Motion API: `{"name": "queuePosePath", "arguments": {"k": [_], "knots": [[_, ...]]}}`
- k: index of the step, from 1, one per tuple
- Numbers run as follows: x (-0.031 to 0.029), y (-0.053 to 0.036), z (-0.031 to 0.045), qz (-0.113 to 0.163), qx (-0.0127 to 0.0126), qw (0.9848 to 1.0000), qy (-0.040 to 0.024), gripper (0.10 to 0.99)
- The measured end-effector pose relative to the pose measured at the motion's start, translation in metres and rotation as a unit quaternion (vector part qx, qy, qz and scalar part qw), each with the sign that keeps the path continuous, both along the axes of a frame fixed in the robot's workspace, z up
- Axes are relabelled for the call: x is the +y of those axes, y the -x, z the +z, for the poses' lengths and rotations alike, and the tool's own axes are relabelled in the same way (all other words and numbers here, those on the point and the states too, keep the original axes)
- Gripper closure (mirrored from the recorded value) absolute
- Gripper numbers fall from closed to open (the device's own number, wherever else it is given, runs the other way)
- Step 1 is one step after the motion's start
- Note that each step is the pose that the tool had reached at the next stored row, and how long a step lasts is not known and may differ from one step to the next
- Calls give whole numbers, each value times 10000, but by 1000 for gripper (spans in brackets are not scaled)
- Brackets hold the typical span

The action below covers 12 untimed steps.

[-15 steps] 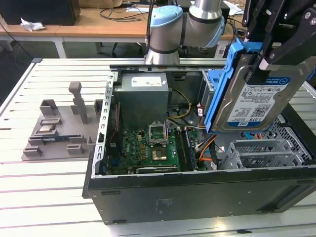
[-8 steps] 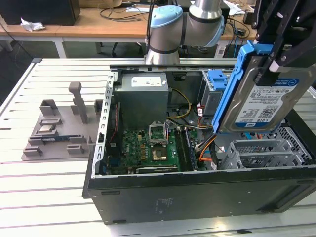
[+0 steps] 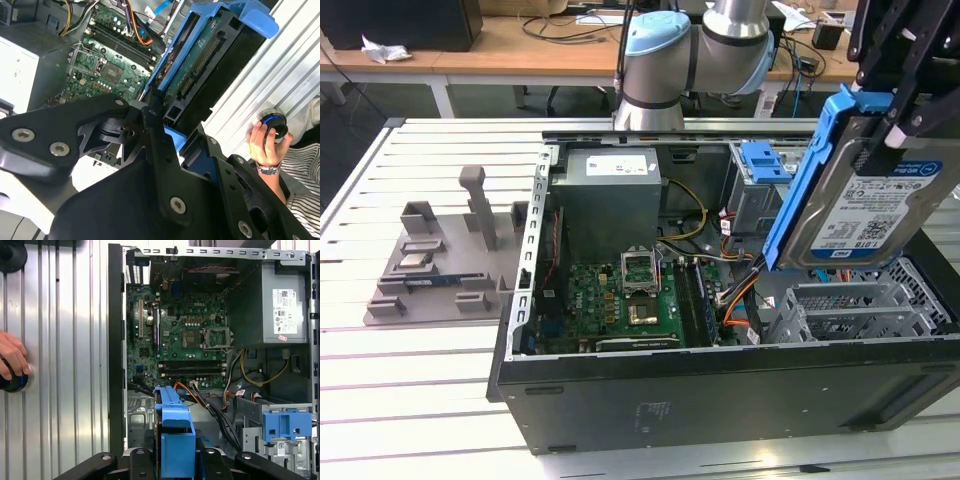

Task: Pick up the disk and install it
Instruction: 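Pick up the disk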

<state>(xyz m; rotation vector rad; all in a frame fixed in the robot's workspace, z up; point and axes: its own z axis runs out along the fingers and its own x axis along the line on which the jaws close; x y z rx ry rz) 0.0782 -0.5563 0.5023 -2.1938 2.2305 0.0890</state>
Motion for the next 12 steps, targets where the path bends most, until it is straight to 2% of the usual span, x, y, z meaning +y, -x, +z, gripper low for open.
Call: {"name": "queuePosePath", "arguments": {"k": [12], "knots": [[0,-130,-18,0,0,10000,0,718]]}}
